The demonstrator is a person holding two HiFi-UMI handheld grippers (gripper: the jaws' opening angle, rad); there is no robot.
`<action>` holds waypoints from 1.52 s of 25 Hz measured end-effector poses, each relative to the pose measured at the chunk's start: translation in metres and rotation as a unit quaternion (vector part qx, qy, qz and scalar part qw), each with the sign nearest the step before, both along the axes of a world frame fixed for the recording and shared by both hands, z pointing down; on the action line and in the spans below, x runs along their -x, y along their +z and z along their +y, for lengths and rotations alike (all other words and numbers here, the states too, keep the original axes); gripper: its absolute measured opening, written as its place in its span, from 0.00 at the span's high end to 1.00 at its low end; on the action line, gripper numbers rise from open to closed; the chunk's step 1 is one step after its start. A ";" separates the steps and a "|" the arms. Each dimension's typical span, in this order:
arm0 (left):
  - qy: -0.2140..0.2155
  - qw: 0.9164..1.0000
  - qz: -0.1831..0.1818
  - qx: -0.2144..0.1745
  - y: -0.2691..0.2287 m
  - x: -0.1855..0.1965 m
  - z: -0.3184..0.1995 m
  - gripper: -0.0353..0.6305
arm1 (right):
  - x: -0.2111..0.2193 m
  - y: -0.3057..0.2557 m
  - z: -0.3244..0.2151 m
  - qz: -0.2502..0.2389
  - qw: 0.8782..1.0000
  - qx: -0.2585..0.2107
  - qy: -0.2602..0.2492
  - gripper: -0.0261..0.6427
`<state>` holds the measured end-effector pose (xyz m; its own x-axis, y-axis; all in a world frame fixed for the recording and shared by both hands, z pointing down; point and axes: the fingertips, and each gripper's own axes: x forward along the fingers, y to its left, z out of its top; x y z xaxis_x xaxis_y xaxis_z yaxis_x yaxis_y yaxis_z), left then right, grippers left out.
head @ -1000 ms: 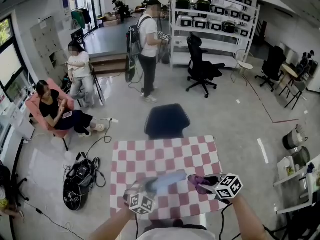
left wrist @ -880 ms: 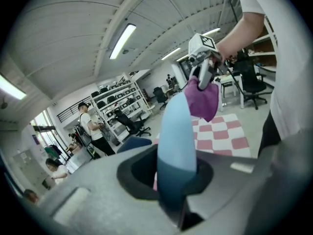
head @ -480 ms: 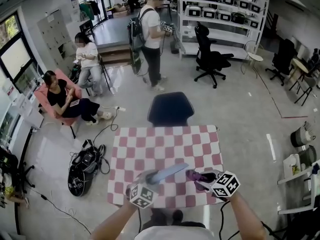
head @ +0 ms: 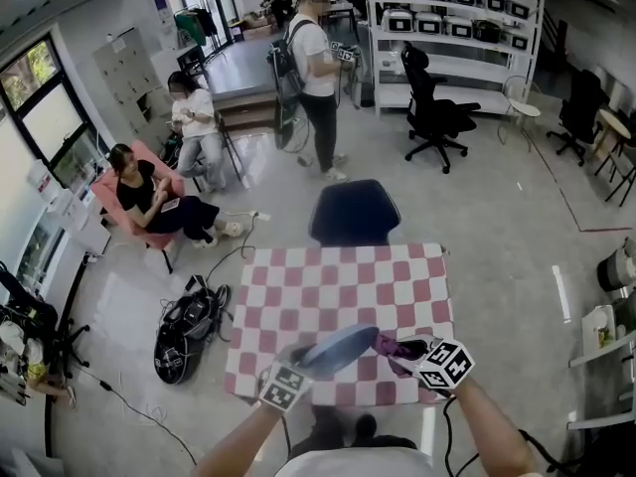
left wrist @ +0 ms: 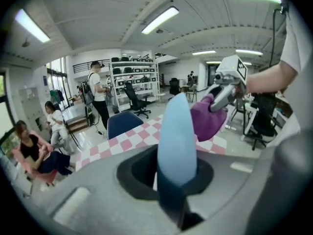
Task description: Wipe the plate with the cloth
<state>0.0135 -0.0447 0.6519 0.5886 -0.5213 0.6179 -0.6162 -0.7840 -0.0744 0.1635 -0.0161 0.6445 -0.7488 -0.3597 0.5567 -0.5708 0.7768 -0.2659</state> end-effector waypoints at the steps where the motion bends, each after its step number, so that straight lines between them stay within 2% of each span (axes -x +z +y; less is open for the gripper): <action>1: -0.007 1.000 0.008 0.007 -0.003 0.001 0.004 0.87 | 0.002 -0.001 0.002 -0.001 1.000 -0.001 -0.002 0.80; 7: -0.025 0.998 0.044 0.030 -0.010 0.005 0.016 0.87 | 0.004 -0.004 0.008 0.007 1.000 -0.004 0.006 0.80; 12: -0.035 0.997 0.057 0.048 -0.009 0.024 0.017 0.87 | 0.017 -0.002 0.010 0.009 1.000 -0.007 0.007 0.80; 19: -0.039 0.984 0.139 0.106 -0.021 0.047 0.018 0.87 | 0.038 -0.019 0.012 0.006 0.999 -0.019 0.038 0.80; 24: -0.047 0.979 0.160 0.121 -0.022 0.065 0.012 0.87 | 0.042 -0.033 0.012 0.004 0.997 -0.035 0.070 0.80; 26: -0.053 0.974 0.178 0.133 -0.023 0.072 0.011 0.87 | 0.044 -0.037 0.013 -0.001 0.995 -0.041 0.090 0.80; 31: -0.074 0.954 0.236 0.167 -0.025 0.087 0.012 0.87 | 0.047 -0.041 0.014 0.000 0.989 -0.062 0.133 0.80; 34: -0.093 0.947 0.247 0.183 -0.017 0.094 0.015 0.87 | 0.043 -0.041 0.013 -0.001 0.987 -0.072 0.146 0.80; 38: -0.095 0.938 0.262 0.208 -0.006 0.096 0.018 0.87 | 0.036 -0.038 0.010 0.012 0.983 -0.081 0.166 0.80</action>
